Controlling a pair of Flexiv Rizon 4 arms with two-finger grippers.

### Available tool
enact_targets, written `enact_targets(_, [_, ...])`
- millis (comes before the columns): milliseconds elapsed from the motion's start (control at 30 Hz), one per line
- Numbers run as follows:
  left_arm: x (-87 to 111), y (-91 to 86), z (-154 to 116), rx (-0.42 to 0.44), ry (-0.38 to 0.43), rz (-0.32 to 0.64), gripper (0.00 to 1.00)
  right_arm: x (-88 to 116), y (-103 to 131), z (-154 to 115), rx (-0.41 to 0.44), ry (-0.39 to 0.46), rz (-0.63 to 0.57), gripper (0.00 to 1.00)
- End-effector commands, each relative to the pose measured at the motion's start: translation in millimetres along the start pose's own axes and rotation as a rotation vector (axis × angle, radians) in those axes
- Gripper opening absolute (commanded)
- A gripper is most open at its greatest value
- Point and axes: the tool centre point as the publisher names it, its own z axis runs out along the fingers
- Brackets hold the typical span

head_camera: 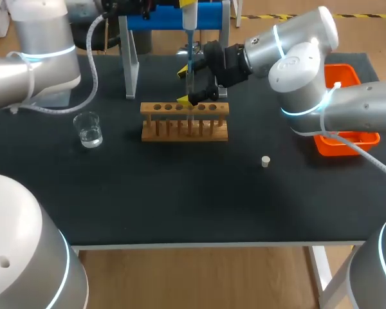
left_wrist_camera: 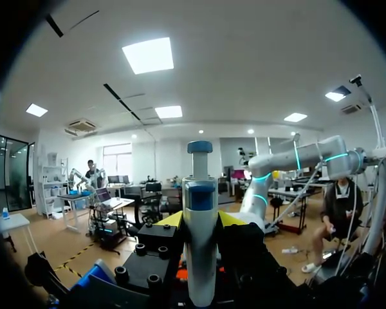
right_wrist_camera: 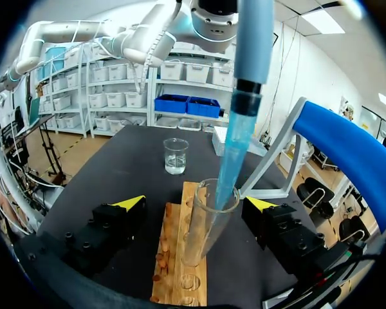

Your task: Invert the test tube, pick up the pipette, mount the tip to pipette, aspirate from beaker and dispense into the tube, eject the tip, return the pipette, and cap with the stopper.

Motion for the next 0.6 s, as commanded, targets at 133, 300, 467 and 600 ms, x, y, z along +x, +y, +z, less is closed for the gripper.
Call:
enact_targets(133, [2.9, 1.9, -3.1, -0.002, -0.001, -0.001, 0.0, -0.6, 0.4, -1.0, 0.002, 0.003, 0.0, 1.0])
enact_targets(300, [2.4, 3.9, -2.7, -0.006, 0.006, 0.004, 0.0, -0.6, 0.4, -1.0, 0.002, 0.003, 0.0, 1.0])
enact_targets(467, [2.2, 5.8, -1.8, 0.011, 0.023, 0.026, 0.0, -0.6, 0.4, -1.0, 0.002, 0.003, 0.0, 1.0])
enact_targets(600, [3.1, 8.0, 0.1, 0.002, 0.035, 0.031, 0.0, -0.6, 0.4, -1.0, 0.002, 0.003, 0.0, 1.0])
